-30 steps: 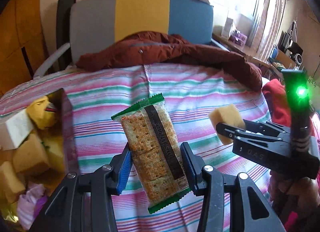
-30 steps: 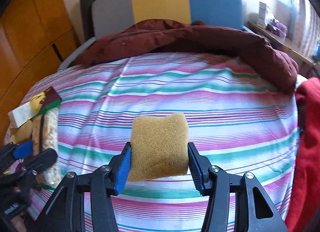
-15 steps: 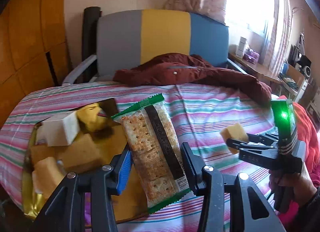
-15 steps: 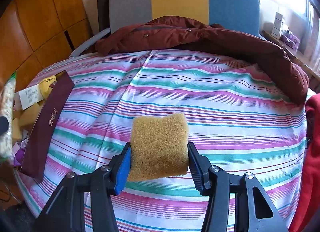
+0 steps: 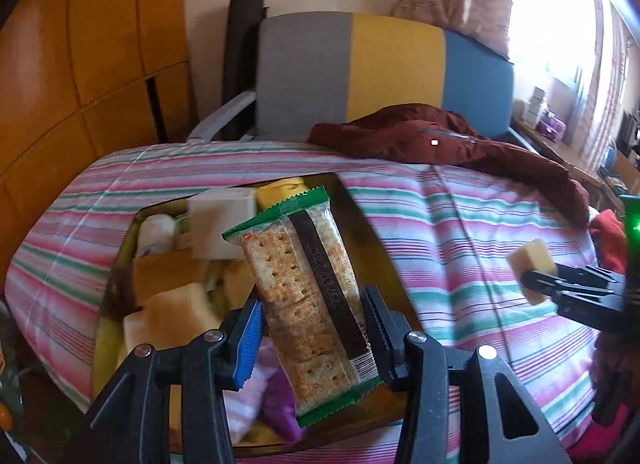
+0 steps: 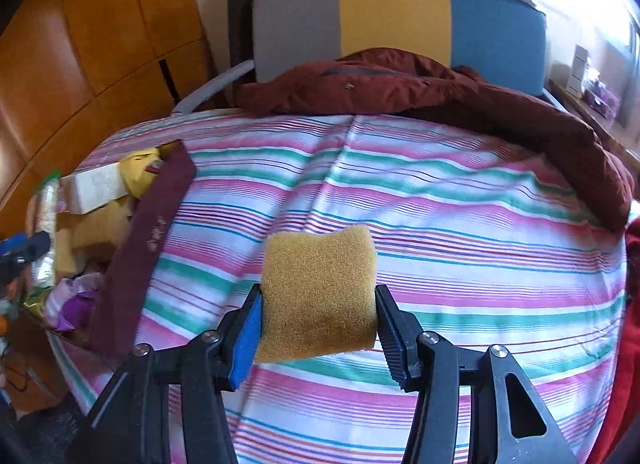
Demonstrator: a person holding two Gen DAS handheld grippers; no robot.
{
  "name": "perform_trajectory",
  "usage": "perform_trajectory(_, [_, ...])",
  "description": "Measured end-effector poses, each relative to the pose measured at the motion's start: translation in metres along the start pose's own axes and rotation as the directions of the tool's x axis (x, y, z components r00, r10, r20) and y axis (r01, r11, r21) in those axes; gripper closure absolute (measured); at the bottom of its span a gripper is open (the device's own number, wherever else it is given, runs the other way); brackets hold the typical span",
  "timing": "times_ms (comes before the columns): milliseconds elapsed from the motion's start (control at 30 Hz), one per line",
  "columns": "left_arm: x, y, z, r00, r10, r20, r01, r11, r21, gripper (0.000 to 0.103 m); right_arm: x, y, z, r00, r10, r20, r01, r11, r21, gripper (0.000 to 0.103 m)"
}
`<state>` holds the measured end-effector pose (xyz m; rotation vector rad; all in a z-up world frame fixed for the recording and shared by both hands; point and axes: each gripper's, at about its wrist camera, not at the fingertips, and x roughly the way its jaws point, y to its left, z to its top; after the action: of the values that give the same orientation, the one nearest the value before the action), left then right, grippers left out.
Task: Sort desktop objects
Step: 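Carry the sponge and cracker packet into the gold box and open both tools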
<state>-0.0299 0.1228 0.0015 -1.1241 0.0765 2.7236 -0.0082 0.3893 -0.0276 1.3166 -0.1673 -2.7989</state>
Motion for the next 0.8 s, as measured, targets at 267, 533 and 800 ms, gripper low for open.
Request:
perform_trajectory(267, [0.009,0.044,-0.009,0.999,0.04,-0.031,-0.042,0.997,-0.067,0.056,-0.017,0.068,0.012,0.991,0.124,0.049,-0.122,0.991,-0.056,0.049])
perform_trajectory(533, [0.018,0.092,-0.012,0.998,0.029,-0.056,-0.038,0.985,-0.168,0.056,-0.013,0.152,0.021,0.967,0.253,0.033,-0.245,0.957,-0.155,0.049])
perform_trajectory(800, [0.027,0.091,-0.014,0.996,-0.058,-0.07,0.046,0.985,-0.166,0.055,0.016,0.19,0.022,0.962,0.27,-0.024,-0.27,0.945,-0.184,0.047])
